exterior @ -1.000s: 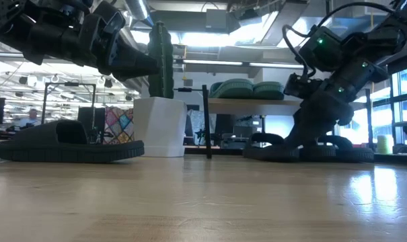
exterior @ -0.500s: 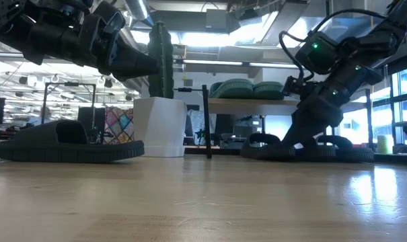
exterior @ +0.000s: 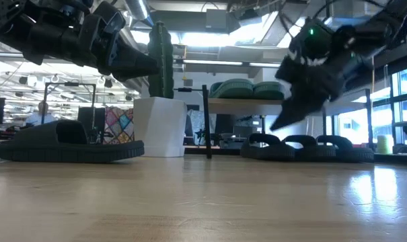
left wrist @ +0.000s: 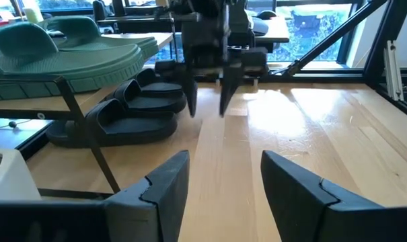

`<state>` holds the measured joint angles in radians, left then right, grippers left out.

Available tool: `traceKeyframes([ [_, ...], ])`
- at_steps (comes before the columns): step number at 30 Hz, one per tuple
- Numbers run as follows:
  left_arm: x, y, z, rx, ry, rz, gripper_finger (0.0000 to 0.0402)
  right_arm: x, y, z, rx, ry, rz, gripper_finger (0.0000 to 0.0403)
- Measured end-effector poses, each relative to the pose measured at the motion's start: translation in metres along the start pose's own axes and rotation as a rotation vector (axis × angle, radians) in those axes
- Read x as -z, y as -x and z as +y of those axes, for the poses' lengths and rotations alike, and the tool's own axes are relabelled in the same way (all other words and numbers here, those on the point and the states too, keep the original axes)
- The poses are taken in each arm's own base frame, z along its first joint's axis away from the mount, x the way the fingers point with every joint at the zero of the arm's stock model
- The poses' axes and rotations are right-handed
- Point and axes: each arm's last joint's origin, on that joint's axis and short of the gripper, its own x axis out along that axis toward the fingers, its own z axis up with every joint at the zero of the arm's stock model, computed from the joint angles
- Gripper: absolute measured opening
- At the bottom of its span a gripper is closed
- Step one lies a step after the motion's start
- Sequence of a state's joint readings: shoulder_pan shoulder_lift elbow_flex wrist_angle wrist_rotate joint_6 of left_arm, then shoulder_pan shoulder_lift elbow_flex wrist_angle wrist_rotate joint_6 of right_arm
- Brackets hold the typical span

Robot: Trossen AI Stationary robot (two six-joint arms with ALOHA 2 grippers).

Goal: Pick and place slides into the shelf
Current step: Put the black slipper under the shelf

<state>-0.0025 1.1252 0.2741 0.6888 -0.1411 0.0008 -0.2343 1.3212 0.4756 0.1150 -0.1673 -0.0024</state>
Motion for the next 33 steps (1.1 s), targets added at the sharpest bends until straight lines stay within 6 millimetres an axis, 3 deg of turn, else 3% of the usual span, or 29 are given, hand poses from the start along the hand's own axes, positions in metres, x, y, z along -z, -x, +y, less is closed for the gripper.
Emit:
traceKeyframes([
  [4, 0.001, 0.0, -0.001, 0.005, 0.033, 0.01, 0.0176, -0.017, 0.017, 0.009, -0.038, 0.028, -0.013, 0.0227],
  [10, -0.003, 0.001, -0.011, 0.024, 0.086, 0.14, 0.0176, -0.021, 0.05, 0.023, -0.065, 0.067, -0.013, 0.0227],
  [15, -0.03, 0.003, -0.019, -0.263, 0.172, 0.528, 0.0176, -0.026, 0.066, 0.027, -0.022, 0.1, -0.088, 0.0227],
  [19, -0.058, 0.009, -0.027, -0.465, 0.33, 0.704, 0.0176, -0.026, 0.068, 0.027, 0.005, 0.103, -0.094, 0.0227],
  [22, -0.065, 0.007, -0.036, -0.529, 0.406, 0.799, 0.0176, -0.025, 0.066, 0.026, 0.008, 0.121, -0.078, 0.0227],
  [26, -0.052, -0.004, -0.044, -0.669, 0.447, 0.929, 0.0176, -0.024, 0.064, 0.026, 0.008, 0.134, -0.068, 0.0227],
  [33, -0.009, -0.025, -0.054, -0.832, 0.496, 1.147, 0.0176, -0.024, 0.064, 0.026, 0.008, 0.145, -0.065, 0.0227],
])
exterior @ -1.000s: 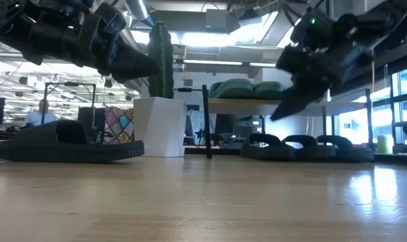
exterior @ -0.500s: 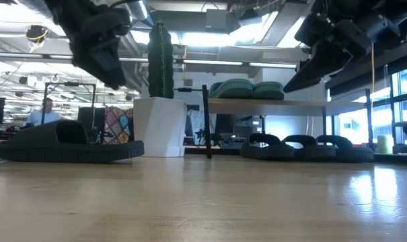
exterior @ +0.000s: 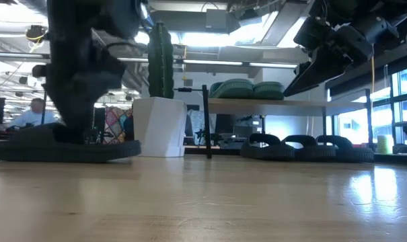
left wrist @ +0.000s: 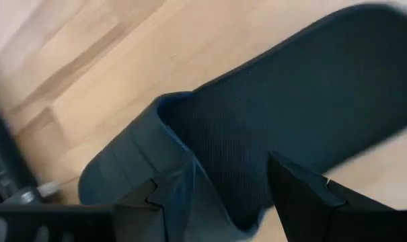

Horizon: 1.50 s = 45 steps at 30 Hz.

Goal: Pick and place slides into the shelf
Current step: Put the black slipper under the shelf

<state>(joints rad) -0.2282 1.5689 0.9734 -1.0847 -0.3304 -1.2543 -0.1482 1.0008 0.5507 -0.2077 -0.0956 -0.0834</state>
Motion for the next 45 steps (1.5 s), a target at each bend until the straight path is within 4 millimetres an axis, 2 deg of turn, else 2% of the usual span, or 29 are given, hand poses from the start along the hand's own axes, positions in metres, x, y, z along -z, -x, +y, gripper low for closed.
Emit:
traceKeyframes([
  [4, 0.005, -0.015, -0.003, -0.122, 0.0, 0.057, 0.0176, 0.0, 0.0, 0.0, 0.0, -0.001, 0.0, 0.0227],
  [8, 0.006, -0.019, -0.005, -0.14, -0.004, 0.07, 0.0176, 0.001, 0.0, 0.0, -0.001, -0.001, 0.005, 0.0227],
  [13, 0.006, -0.016, -0.003, -0.143, -0.004, 0.08, 0.0176, 0.001, 0.0, 0.0, -0.001, -0.001, 0.006, 0.0227],
  [21, 0.001, 0.001, 0.002, -0.226, -0.001, 0.1, 0.0176, 0.001, 0.0, 0.0, -0.002, 0.001, 0.008, 0.0227],
  [45, 0.004, 0.002, 0.008, -0.281, 0.015, 0.157, 0.0176, 0.006, 0.0, 0.0, -0.006, 0.001, 0.055, 0.0227],
])
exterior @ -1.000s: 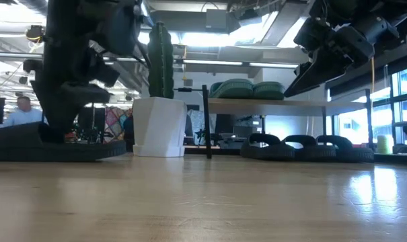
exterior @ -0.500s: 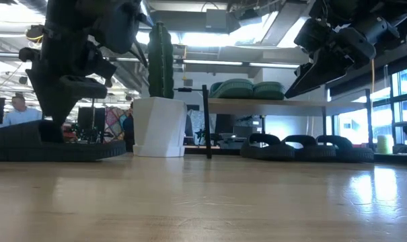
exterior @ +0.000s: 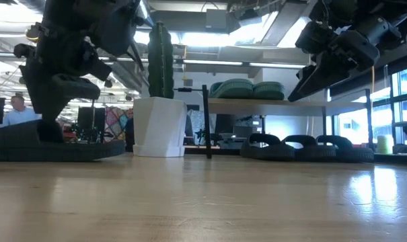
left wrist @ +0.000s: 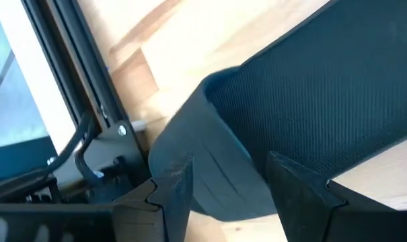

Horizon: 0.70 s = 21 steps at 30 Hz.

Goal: Pick and place slides into the shelf
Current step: Put the black slipper under the shelf

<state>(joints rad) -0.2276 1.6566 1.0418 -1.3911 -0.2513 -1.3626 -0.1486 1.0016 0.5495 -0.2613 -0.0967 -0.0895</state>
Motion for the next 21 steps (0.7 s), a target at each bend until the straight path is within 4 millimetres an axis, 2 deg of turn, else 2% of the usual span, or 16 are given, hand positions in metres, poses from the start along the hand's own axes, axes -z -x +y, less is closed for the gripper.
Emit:
traceKeyframes([
  [10, 0.009, -0.02, 0.004, -0.046, 0.014, 0.112, 0.0176, 0.0, 0.0, 0.0, 0.0, 0.001, 0.002, 0.0227],
  [21, 0.01, -0.022, 0.004, -0.041, 0.01, 0.132, 0.0176, 0.0, 0.0, 0.0, 0.0, -0.001, 0.002, 0.0227],
])
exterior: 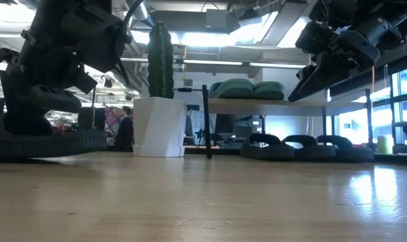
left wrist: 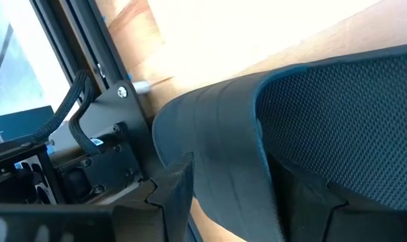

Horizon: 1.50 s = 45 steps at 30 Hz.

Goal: Pick and place slides into the shelf
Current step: Put the black slipper under the shelf

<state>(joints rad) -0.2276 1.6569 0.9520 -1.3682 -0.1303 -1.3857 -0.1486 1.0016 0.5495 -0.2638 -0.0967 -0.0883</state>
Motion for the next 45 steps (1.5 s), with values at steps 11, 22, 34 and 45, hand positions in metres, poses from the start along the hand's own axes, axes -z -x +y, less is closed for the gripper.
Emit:
traceKeyframes([
  [11, -0.001, 0.0, -0.001, 0.012, 0.001, -0.026, 0.0176, 0.0, 0.0, 0.0, 0.0, 0.0, 0.001, 0.0227],
  [22, -0.001, 0.0, -0.002, 0.022, -0.11, -0.019, 0.0077, 0.0, 0.0, 0.0, 0.0, -0.001, 0.004, 0.0227],
  [34, -0.003, 0.021, -0.006, 0.063, -0.206, -0.063, 0.0007, 0.0, 0.0, 0.0, 0.0, -0.006, 0.004, 0.0227],
  [45, -0.019, 0.132, -0.013, 0.361, -0.487, -0.483, 0.0003, 0.001, 0.0, 0.0, -0.001, -0.029, 0.011, 0.0227],
])
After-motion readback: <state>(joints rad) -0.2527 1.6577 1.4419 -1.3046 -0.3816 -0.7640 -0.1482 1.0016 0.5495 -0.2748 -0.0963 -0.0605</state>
